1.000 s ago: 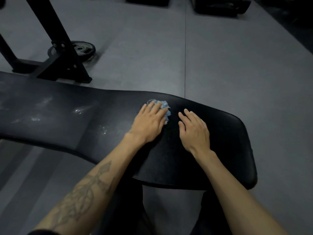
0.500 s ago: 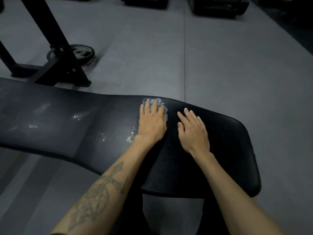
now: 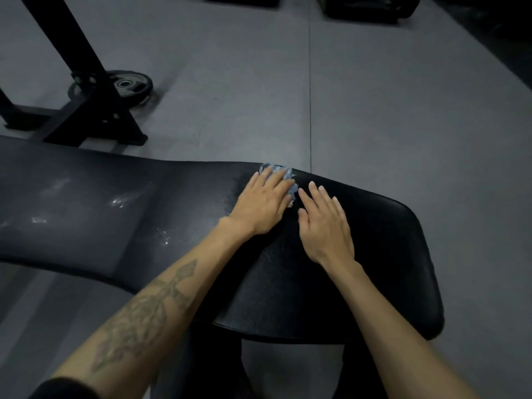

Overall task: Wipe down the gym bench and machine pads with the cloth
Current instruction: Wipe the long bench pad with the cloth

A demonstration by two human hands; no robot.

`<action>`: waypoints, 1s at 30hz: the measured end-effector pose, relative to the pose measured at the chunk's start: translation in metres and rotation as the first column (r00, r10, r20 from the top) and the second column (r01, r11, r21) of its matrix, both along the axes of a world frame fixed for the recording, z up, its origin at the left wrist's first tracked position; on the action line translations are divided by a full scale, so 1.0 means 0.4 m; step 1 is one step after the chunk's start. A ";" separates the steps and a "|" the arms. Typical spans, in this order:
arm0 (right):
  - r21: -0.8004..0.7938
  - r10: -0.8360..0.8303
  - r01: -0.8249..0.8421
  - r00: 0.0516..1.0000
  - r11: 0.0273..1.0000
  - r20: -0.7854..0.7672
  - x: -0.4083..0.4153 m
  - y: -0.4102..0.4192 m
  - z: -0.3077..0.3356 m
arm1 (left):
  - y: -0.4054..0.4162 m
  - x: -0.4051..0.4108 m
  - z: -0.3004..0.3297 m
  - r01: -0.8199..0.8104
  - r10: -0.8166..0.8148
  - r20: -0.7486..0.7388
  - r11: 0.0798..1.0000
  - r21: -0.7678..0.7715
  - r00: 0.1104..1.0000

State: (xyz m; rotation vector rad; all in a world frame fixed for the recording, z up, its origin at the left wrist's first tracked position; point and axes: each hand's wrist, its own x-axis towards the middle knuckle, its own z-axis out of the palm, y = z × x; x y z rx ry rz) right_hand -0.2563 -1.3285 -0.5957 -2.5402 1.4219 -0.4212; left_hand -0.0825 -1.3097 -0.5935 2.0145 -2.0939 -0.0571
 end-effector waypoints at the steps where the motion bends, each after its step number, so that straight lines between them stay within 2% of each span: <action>1: -0.002 -0.001 0.001 1.000 1.000 0.000 0.000 0.001 0.001 | -0.007 0.018 0.003 -0.023 0.023 -0.004 1.000 -0.005 1.000; 5: -0.007 -0.006 0.006 1.000 1.000 0.007 0.003 0.001 0.000 | -0.034 0.003 0.012 -0.331 0.331 -0.009 0.943 0.022 0.944; 6: -0.009 -0.007 0.007 1.000 1.000 0.010 0.003 0.002 -0.001 | -0.038 -0.022 0.016 -0.326 0.326 -0.015 0.945 0.031 0.945; 10: -0.015 -0.007 0.008 1.000 1.000 0.010 0.004 0.000 -0.004 | -0.045 -0.022 0.014 -0.084 0.084 -0.004 0.996 0.032 0.996; 11: -0.012 -0.006 0.006 1.000 1.000 0.015 0.005 0.000 -0.005 | -0.050 0.002 0.015 -0.101 0.102 -0.012 0.994 0.032 0.995; 14: -0.001 -0.007 0.007 0.999 1.000 0.035 0.007 -0.002 -0.006 | -0.054 0.034 0.012 -0.317 0.317 0.015 0.948 0.023 0.948; 15: -0.005 -0.007 0.007 0.999 1.000 0.037 0.006 -0.002 -0.008 | -0.052 0.020 0.008 -0.335 0.335 0.010 0.942 0.024 0.942; 20: 0.010 0.000 0.000 0.999 1.000 0.050 -0.002 -0.002 -0.002 | -0.033 0.024 0.001 -0.085 0.085 0.003 0.996 0.003 0.996; 24: 0.024 -0.001 0.000 0.997 1.000 0.077 -0.007 -0.001 -0.001 | -0.046 0.125 0.002 -0.330 0.329 0.030 0.943 0.037 0.944; 25: 0.024 -0.002 0.001 0.997 1.000 0.078 -0.008 -0.002 -0.003 | -0.044 0.127 0.005 -0.352 0.349 0.052 0.934 0.064 0.936; 27: 0.024 -0.008 0.006 0.997 1.000 0.075 -0.009 -0.005 -0.004 | -0.030 0.095 0.005 -0.245 0.238 0.095 0.966 0.078 0.967; 30: 0.017 -0.024 0.023 0.998 1.000 0.066 -0.008 -0.005 -0.003 | 0.002 0.059 0.014 -0.007 0.005 0.032 0.999 0.052 0.999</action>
